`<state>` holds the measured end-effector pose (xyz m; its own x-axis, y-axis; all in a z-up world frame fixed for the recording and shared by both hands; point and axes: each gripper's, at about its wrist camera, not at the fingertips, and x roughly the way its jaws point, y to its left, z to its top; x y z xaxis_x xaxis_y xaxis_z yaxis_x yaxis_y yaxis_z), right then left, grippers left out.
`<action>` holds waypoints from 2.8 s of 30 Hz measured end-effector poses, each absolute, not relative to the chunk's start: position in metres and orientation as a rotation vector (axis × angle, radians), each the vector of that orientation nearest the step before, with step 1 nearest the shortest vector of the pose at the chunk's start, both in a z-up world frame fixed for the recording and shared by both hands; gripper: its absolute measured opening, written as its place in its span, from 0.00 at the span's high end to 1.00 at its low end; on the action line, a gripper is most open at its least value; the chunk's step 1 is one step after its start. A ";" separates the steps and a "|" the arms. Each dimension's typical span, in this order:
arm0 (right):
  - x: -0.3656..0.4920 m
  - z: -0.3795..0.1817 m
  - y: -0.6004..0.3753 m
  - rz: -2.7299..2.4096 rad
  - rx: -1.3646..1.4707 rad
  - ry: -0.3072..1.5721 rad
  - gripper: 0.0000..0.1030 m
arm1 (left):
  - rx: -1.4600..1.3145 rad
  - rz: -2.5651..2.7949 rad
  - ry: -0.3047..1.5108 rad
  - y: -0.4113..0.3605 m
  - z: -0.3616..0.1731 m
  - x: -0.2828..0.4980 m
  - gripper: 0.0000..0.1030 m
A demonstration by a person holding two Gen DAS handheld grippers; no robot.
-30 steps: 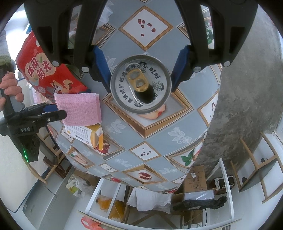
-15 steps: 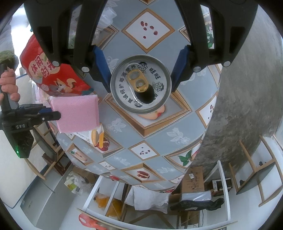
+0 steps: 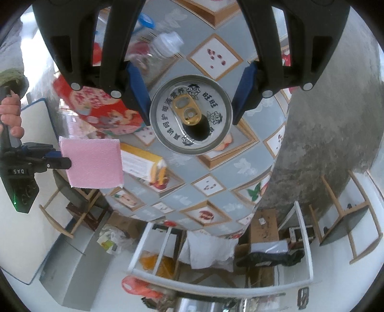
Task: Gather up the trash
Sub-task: 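Carry both items to the blue wastebasket and open the right gripper over it, then open the left gripper to drop the red can into the basket, then move both grippers back from the basket toward the table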
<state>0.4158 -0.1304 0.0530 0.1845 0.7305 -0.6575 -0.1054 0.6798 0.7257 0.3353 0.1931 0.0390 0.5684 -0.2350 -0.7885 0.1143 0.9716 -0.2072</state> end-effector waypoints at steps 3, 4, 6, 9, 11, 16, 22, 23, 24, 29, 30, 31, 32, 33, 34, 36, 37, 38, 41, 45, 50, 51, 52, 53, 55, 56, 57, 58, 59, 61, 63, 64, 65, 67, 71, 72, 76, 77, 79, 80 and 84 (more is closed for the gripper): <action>0.391 0.072 -0.153 0.662 0.612 1.210 0.75 | -0.120 -0.232 0.925 0.177 0.059 0.322 0.40; 0.385 0.077 -0.159 0.666 0.613 1.198 0.75 | -0.112 -0.244 0.918 0.169 0.067 0.317 0.40; 0.370 0.086 -0.175 0.669 0.619 1.165 0.75 | -0.094 -0.269 0.907 0.152 0.080 0.309 0.40; 0.336 0.103 -0.218 0.656 0.641 1.092 0.75 | -0.065 -0.326 0.893 0.119 0.098 0.298 0.40; 0.318 0.109 -0.246 0.634 0.659 1.052 0.75 | -0.045 -0.386 0.886 0.088 0.110 0.291 0.40; 0.252 0.115 -0.345 0.479 0.709 0.943 0.75 | 0.012 -0.555 0.882 -0.003 0.122 0.280 0.40; 0.163 0.082 -0.476 0.219 0.823 0.859 0.75 | 0.126 -0.785 0.940 -0.148 0.107 0.276 0.40; 0.153 0.074 -0.489 0.191 0.841 0.856 0.75 | 0.146 -0.814 0.952 -0.171 0.102 0.275 0.40; 0.138 0.061 -0.509 0.143 0.869 0.854 0.75 | 0.172 -0.848 0.970 -0.200 0.095 0.273 0.40; 0.103 -0.015 -0.564 0.010 1.019 0.886 0.75 | 0.276 -0.946 1.044 -0.300 0.054 0.260 0.40; 0.102 -0.030 -0.569 -0.010 1.035 0.896 0.75 | 0.301 -0.959 1.066 -0.320 0.042 0.256 0.40; 0.102 -0.056 -0.578 -0.049 1.061 0.916 0.75 | 0.316 -0.963 1.082 -0.333 0.032 0.254 0.40; 0.102 -0.075 -0.582 -0.074 1.081 0.931 0.75 | 0.337 -0.967 1.105 -0.351 0.018 0.252 0.40; 0.102 -0.091 -0.588 -0.093 1.102 0.944 0.75 | 0.350 -0.968 1.118 -0.361 0.011 0.248 0.40; 0.105 -0.115 -0.595 -0.120 1.131 0.963 0.75 | 0.366 -0.967 1.135 -0.374 0.000 0.247 0.40; 0.114 -0.158 -0.606 -0.172 1.182 0.998 0.75 | 0.388 -0.958 1.166 -0.396 -0.021 0.249 0.40; 0.120 -0.183 -0.611 -0.194 1.208 1.021 0.75 | 0.394 -0.951 1.185 -0.406 -0.033 0.252 0.40; 0.125 -0.204 -0.614 -0.221 1.233 1.040 0.75 | 0.397 -0.942 1.199 -0.411 -0.041 0.256 0.40; 0.145 -0.260 -0.623 -0.287 1.273 1.100 0.74 | 0.399 -0.903 1.251 -0.430 -0.072 0.270 0.40; 0.188 -0.311 -0.625 -0.339 1.269 1.166 0.73 | 0.403 -0.869 1.294 -0.440 -0.095 0.283 0.40; 0.233 -0.357 -0.626 -0.339 1.208 1.245 0.54 | 0.388 -0.836 1.320 -0.447 -0.115 0.305 0.40; 0.238 -0.364 -0.625 -0.376 1.162 1.286 0.48 | 0.379 -0.828 1.327 -0.448 -0.119 0.309 0.40; 0.239 -0.367 -0.625 -0.402 1.127 1.307 0.47 | 0.370 -0.824 1.334 -0.449 -0.123 0.313 0.40; 0.238 -0.367 -0.626 -0.419 1.095 1.320 0.47 | 0.365 -0.821 1.339 -0.450 -0.125 0.313 0.40; 0.228 -0.361 -0.631 -0.431 1.074 1.298 0.47 | 0.356 -0.816 1.352 -0.456 -0.132 0.317 0.40; 0.222 -0.355 -0.633 -0.427 1.083 1.273 0.47 | 0.353 -0.818 1.356 -0.457 -0.135 0.318 0.40; 0.212 -0.346 -0.636 -0.420 1.092 1.236 0.47 | 0.351 -0.821 1.363 -0.460 -0.138 0.318 0.40; 0.201 -0.335 -0.639 -0.414 1.094 1.202 0.47 | 0.349 -0.825 1.370 -0.464 -0.142 0.318 0.40; 0.190 -0.328 -0.640 -0.409 1.092 1.177 0.45 | 0.347 -0.826 1.375 -0.467 -0.145 0.320 0.40; 0.163 -0.307 -0.642 -0.406 1.077 1.127 0.43 | 0.338 -0.829 1.389 -0.477 -0.153 0.321 0.40; 0.142 -0.291 -0.644 -0.417 1.069 1.103 0.42 | 0.314 -0.825 1.406 -0.487 -0.160 0.325 0.40; 0.130 -0.287 -0.645 -0.425 1.072 1.092 0.42 | 0.302 -0.820 1.410 -0.491 -0.164 0.328 0.39; 0.116 -0.284 -0.648 -0.432 1.082 1.082 0.42 | 0.273 -0.812 1.422 -0.497 -0.169 0.332 0.33; 0.088 -0.284 -0.646 -0.450 1.110 1.065 0.41 | 0.219 -0.786 1.421 -0.503 -0.171 0.338 0.26; 0.049 -0.292 -0.637 -0.479 1.157 1.062 0.41 | 0.142 -0.785 1.421 -0.505 -0.166 0.338 0.25; 0.038 -0.296 -0.634 -0.490 1.163 1.070 0.41 | 0.143 -0.799 1.421 -0.504 -0.162 0.334 0.25; 0.008 -0.306 -0.626 -0.517 1.178 1.086 0.41 | 0.175 -0.856 1.357 -0.490 -0.129 0.320 0.25; 0.004 -0.306 -0.623 -0.517 1.179 1.081 0.41 | 0.179 -0.865 1.343 -0.488 -0.121 0.318 0.25; -0.005 -0.300 -0.618 -0.512 1.173 1.060 0.41 | 0.187 -0.896 1.294 -0.475 -0.095 0.311 0.25; -0.005 -0.297 -0.615 -0.510 1.168 1.052 0.41 | 0.196 -0.909 1.257 -0.466 -0.077 0.306 0.25; -0.011 -0.270 -0.606 -0.492 1.120 1.011 0.41 | 0.231 -0.949 1.137 -0.423 -0.024 0.286 0.25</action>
<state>-0.0114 -0.6063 -0.2702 0.4899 0.1475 -0.8592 0.7668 0.3960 0.5052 0.2858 -0.4234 -0.0237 0.0940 -0.5231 -0.8471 0.7400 0.6059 -0.2921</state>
